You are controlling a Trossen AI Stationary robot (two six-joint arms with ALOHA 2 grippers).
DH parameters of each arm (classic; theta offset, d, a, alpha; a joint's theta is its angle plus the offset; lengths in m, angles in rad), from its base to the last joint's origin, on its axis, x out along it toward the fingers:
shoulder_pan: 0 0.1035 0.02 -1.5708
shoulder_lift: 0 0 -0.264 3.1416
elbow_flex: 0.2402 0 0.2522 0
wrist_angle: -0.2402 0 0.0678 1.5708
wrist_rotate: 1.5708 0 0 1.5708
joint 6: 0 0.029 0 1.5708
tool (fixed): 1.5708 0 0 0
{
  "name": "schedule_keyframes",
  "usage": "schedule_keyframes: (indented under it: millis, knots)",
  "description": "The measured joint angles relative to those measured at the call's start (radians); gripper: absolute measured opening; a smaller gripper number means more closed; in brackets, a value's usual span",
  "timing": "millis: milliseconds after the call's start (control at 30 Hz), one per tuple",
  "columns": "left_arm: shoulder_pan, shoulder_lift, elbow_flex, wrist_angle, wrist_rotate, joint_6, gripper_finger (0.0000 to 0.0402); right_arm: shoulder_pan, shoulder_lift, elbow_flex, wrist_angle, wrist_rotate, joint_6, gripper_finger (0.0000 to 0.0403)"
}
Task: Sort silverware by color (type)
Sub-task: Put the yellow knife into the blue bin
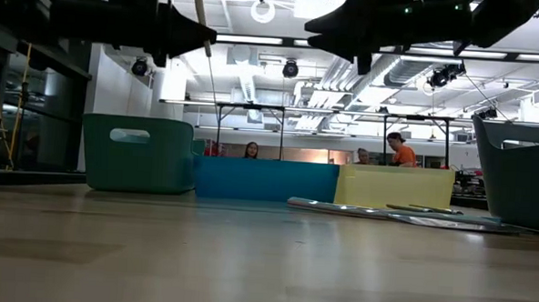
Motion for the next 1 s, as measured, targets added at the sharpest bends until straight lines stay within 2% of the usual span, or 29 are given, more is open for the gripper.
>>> schedule_keyframes:
  millis: [1000]
  knots:
    - [0.011, 0.0, 0.0, 0.031, 0.023, 0.008, 0.0048, 0.001, 0.0, 0.0, 0.004, 0.001, 0.037, 0.0149]
